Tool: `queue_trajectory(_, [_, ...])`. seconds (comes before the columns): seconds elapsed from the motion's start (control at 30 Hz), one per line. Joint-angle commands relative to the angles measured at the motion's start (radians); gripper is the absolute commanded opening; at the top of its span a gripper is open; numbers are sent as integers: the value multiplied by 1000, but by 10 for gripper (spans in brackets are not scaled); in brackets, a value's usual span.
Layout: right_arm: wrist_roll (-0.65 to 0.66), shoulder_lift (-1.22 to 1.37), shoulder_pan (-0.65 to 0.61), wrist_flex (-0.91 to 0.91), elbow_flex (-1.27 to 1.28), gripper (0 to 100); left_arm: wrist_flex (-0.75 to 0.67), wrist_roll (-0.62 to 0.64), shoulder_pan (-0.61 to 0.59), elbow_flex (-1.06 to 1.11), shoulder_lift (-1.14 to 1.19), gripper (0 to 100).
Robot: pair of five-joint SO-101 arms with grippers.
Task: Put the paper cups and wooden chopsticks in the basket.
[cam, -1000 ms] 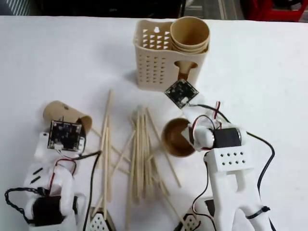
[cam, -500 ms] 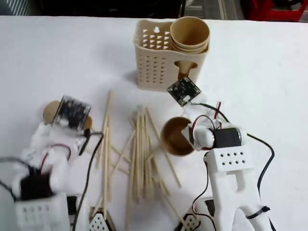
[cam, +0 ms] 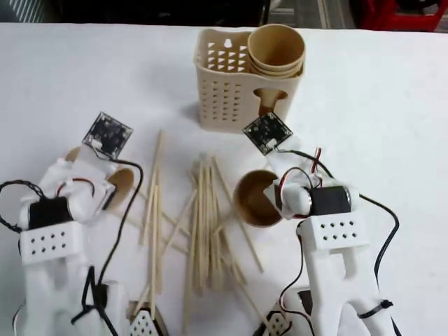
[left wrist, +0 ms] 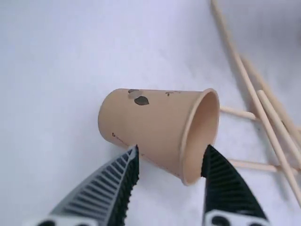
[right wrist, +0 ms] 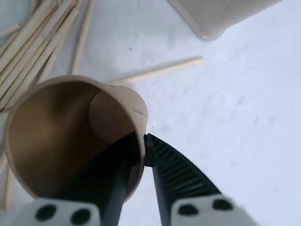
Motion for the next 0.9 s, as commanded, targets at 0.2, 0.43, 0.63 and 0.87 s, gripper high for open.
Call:
queue_trajectory(0.2, [-2,-15,-2,-7,-11,19,-173,-15,-31,-41,248,185])
queue_trajectory(0.43, [-3,-15,-2,-5,-11,19,-242,-14,-38,-44,344,95])
queue_trajectory(0.63, [-2,-25,-2,25,-23,19,-160,55,-38,-49,263,76])
queue_trajectory(0.87, [-2,-25,-2,131,-138,19,-49,80,-31,-51,1,18])
